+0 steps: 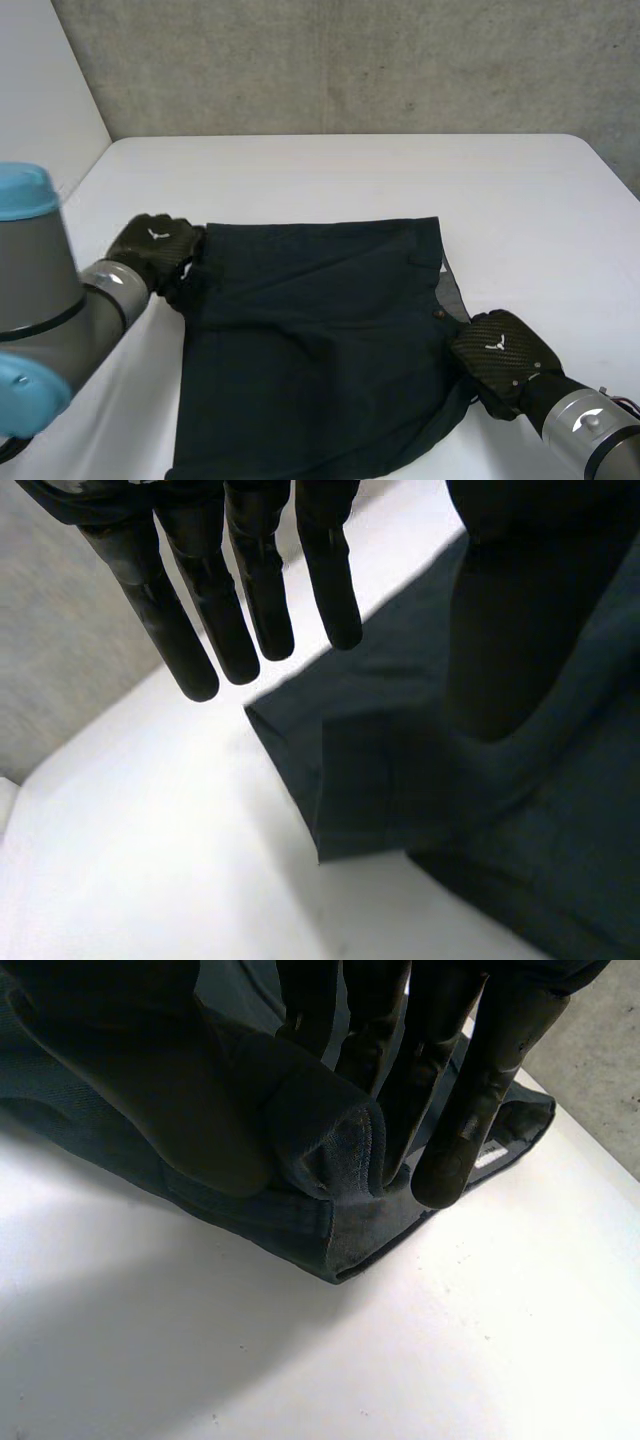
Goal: Fold the shorts.
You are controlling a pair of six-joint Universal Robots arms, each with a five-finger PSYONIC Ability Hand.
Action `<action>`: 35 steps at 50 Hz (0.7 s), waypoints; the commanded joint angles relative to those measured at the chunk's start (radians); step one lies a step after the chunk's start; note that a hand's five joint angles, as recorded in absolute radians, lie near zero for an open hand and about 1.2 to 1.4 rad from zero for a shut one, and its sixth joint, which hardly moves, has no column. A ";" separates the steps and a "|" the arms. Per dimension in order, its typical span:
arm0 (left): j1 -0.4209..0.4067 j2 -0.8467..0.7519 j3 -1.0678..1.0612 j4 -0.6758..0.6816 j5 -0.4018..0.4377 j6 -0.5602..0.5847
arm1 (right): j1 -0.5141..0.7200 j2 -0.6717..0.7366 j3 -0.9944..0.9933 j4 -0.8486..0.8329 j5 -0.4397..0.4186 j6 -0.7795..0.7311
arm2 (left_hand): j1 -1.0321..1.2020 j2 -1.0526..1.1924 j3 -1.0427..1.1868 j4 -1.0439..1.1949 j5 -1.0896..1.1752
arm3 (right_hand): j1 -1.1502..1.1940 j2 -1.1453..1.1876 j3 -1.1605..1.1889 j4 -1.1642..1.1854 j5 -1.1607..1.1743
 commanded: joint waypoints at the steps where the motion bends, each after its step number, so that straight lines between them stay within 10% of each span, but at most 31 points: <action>1: -0.006 0.201 -0.205 -0.005 0.080 -0.039 | -0.012 0.002 -0.006 -0.001 0.001 0.055 | 0.027 0.031 0.028 0.033 0.037 | 0.412 0.221 0.204 0.204 0.264; 28: -0.104 0.350 -0.665 0.082 0.115 -0.032 | -0.015 0.013 -0.038 -0.033 0.012 0.356 | -0.020 -0.016 -0.019 -0.014 -0.010 | 0.412 0.221 0.204 0.204 0.264; 35: -0.104 0.261 -0.652 0.127 0.051 -0.024 | -0.017 0.011 -0.038 -0.029 0.013 0.356 | 0.554 0.558 0.555 0.560 0.564 | 0.412 0.221 0.204 0.204 0.264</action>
